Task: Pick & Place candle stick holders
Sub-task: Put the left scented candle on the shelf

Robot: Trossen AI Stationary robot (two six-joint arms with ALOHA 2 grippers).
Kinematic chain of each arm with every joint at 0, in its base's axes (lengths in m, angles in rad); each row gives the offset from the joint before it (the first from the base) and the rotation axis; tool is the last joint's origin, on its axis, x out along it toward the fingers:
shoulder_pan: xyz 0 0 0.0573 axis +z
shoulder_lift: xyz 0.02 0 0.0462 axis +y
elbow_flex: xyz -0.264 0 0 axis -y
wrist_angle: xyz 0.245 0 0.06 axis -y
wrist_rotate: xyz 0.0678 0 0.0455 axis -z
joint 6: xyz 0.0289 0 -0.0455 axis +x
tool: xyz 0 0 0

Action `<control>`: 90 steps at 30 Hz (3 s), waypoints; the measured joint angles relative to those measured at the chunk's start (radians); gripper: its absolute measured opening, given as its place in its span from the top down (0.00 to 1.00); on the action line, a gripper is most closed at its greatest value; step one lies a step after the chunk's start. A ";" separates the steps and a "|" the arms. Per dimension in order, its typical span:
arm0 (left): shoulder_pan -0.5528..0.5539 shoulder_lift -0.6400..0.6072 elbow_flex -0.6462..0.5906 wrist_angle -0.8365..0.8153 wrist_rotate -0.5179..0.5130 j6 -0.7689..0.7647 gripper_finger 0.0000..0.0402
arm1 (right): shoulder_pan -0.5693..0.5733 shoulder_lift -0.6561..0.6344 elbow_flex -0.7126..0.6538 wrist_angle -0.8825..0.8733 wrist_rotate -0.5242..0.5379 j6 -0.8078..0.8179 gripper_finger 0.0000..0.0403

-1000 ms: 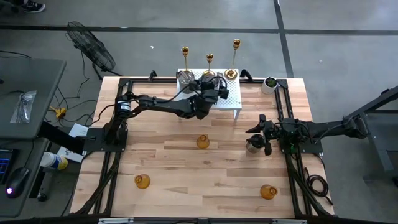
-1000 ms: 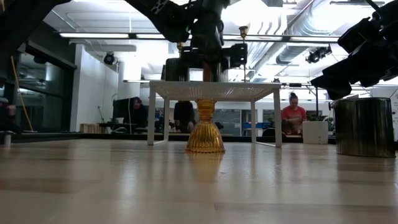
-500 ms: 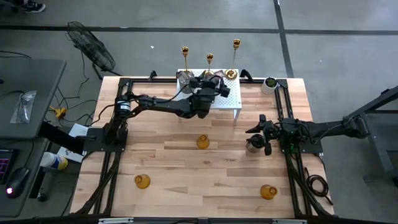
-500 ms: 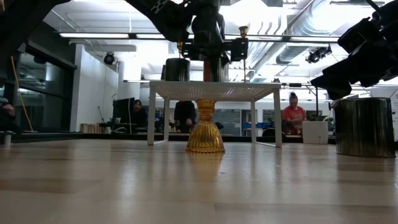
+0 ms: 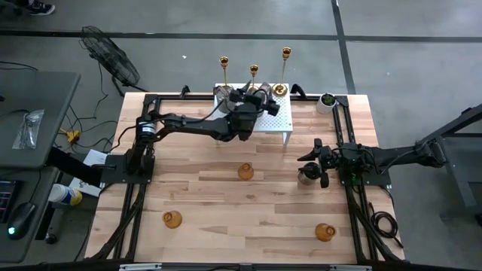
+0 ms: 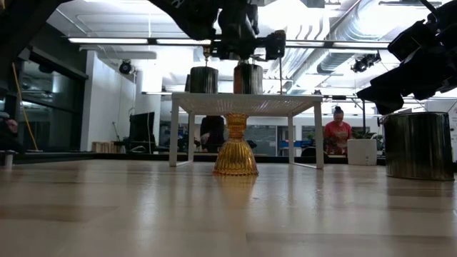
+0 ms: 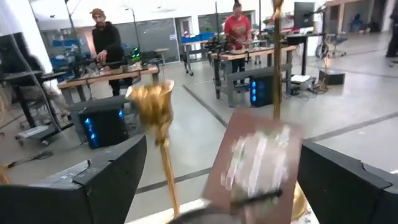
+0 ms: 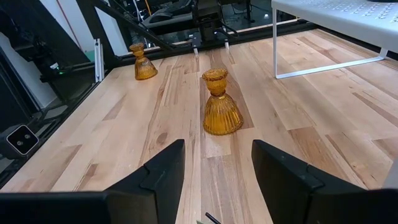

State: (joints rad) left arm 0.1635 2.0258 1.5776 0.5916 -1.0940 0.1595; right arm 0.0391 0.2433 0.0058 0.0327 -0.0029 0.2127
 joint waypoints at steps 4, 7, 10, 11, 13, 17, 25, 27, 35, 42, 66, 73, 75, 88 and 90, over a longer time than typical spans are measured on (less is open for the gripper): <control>0.000 -0.003 0.046 0.004 0.037 0.057 0.05 | 0.000 0.000 0.000 0.000 0.000 0.000 0.56; 0.000 -0.003 0.083 0.002 0.045 0.108 0.05 | 0.000 0.000 0.000 0.000 0.000 0.000 0.56; -0.002 -0.003 0.113 -0.006 0.067 0.136 0.05 | 0.000 0.000 0.000 0.000 0.000 0.000 0.56; -0.003 -0.003 0.122 -0.013 0.072 0.144 0.05 | 0.000 0.000 0.000 0.000 0.000 0.000 0.56; -0.008 -0.003 0.139 -0.027 0.094 0.151 0.05 | 0.000 0.000 0.000 0.000 0.000 0.000 0.56; -0.024 -0.003 0.158 -0.070 0.201 0.151 0.05 | 0.000 0.000 0.000 0.000 0.000 0.000 0.56; -0.070 -0.003 0.159 -0.148 0.378 0.150 0.05 | 0.000 0.000 0.000 0.000 0.000 0.000 0.56; -0.078 -0.003 0.159 -0.156 0.450 0.150 0.07 | 0.000 0.000 0.000 0.000 0.000 0.000 0.56; -0.092 -0.003 0.145 -0.260 0.512 0.035 0.29 | 0.000 0.000 0.000 0.000 0.000 0.000 0.56; -0.092 -0.003 0.104 -0.342 0.597 -0.159 0.52 | 0.000 0.000 0.000 0.000 0.000 0.000 0.56; -0.092 -0.011 -0.151 -0.173 0.437 -0.348 0.99 | 0.000 0.000 0.000 0.000 0.000 0.000 0.56; -0.092 -0.102 -0.245 -0.183 0.238 -0.348 1.00 | 0.000 0.000 0.000 0.000 0.000 0.000 0.56; -0.092 -0.121 -0.264 -0.191 0.242 -0.353 1.00 | 0.000 0.000 0.000 0.000 0.000 0.000 0.56; -0.074 -0.128 -0.312 -0.152 0.371 -0.379 1.00 | 0.000 0.000 0.000 0.000 0.000 0.000 0.56; -0.063 -0.128 -0.312 -0.141 0.378 -0.379 1.00 | 0.000 0.000 0.000 0.000 0.000 0.000 0.56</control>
State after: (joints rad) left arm 0.1005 1.8977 1.2659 0.4511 -0.7159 -0.2192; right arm 0.0391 0.2432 0.0055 0.0326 -0.0029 0.2131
